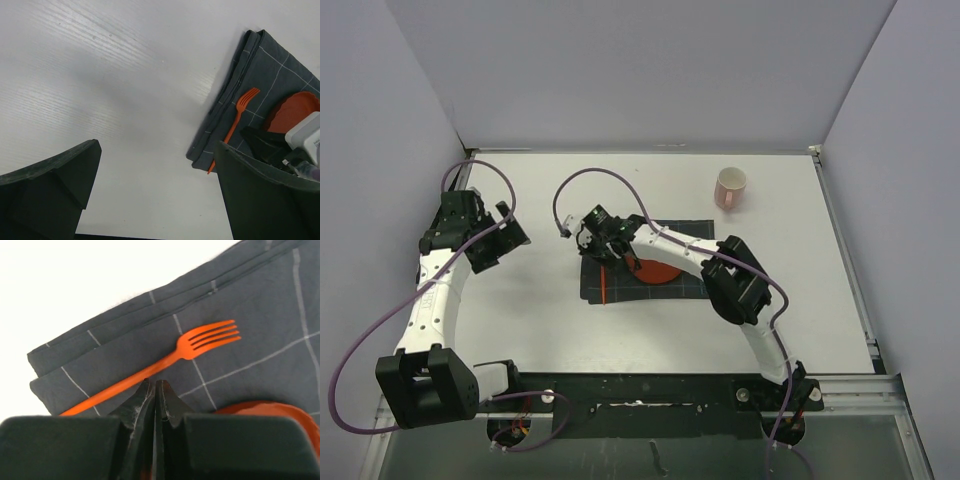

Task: Set the dinner table for one person
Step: Adjust the plate on the napkin.

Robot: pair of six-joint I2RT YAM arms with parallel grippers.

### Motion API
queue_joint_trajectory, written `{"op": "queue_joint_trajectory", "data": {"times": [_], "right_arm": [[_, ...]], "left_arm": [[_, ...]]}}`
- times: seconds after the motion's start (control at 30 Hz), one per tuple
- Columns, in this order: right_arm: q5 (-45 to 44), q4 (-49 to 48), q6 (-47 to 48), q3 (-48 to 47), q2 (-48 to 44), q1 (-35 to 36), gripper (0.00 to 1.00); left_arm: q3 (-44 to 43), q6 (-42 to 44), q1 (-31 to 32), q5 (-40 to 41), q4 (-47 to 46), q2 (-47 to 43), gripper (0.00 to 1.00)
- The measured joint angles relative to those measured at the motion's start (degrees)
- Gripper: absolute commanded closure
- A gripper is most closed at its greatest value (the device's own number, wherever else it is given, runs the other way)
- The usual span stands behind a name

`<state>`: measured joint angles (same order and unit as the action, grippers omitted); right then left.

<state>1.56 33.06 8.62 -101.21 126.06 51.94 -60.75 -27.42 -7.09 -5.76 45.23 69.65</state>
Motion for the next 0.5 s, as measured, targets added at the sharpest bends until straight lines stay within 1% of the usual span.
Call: {"op": "queue_joint_trajectory", "data": {"times": [0.17, 0.47, 0.5], "right_arm": [[-2.16, -0.37, 0.57, 0.0, -2.16, -0.92, 1.0], [-2.45, -1.22, 0.81, 1.73, -2.82, -2.43, 1.0], [-2.54, -1.16, 1.07, 1.75, -2.82, -2.27, 0.99]], "left_arm": [[0.0, -0.48, 0.55, -0.52, -0.02, 0.0, 0.02], [0.0, -0.81, 1.36, -0.55, -0.09, 0.0, 0.02], [0.02, -0.85, 1.4, -0.57, -0.17, 0.0, 0.02]]}}
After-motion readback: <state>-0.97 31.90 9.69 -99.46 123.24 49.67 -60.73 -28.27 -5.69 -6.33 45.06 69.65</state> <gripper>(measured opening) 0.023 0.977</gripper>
